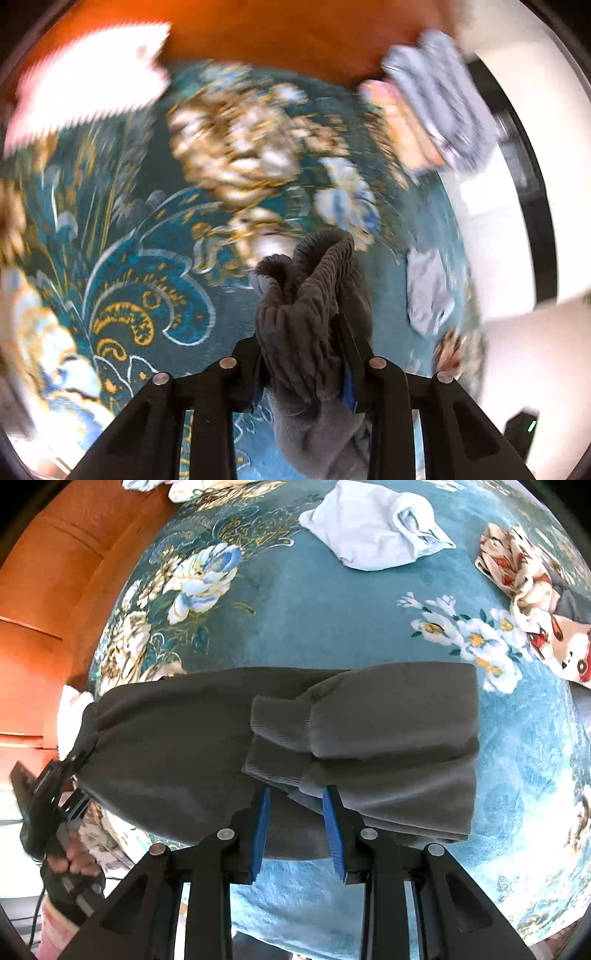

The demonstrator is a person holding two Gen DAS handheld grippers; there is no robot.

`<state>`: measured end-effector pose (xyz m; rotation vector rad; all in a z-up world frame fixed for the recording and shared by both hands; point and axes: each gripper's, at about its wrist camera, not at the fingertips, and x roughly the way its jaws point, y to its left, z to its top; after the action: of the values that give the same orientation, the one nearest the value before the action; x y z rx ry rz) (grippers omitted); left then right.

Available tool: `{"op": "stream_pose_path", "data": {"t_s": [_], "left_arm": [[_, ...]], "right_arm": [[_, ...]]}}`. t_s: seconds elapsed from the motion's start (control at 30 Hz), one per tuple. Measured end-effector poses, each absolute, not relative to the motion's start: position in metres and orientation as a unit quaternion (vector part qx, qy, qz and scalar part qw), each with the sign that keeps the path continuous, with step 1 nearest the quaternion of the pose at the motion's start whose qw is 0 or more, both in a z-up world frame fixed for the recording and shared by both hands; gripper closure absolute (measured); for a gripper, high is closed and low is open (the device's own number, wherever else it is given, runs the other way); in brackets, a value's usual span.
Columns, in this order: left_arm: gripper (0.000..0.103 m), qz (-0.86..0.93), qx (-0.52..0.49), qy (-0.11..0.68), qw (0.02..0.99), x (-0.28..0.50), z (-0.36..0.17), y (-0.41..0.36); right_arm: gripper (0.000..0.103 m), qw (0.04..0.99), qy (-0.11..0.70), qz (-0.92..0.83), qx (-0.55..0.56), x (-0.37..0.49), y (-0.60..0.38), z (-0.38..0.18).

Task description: Fold clothes

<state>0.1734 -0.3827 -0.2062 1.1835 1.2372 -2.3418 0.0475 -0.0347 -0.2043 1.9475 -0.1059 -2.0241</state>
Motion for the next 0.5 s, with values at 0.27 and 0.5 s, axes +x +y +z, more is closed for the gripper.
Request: {"op": "stream_pose_path", "data": {"t_s": [0.27,0.5], "left_arm": [[0.069,-0.881,0.436,0.171,0.071,0.111,-0.115,-0.237],[0.068,-0.871,0.49,0.023,0.037,0.063,-0.12,-0.087]], "right_arm": [[0.073,0.158,-0.085,-0.725,0.665,0.033,0.048,-0.183],[0.073,0.124,-0.135,-0.732,0.656,0.026,0.142,-0.179]]}}
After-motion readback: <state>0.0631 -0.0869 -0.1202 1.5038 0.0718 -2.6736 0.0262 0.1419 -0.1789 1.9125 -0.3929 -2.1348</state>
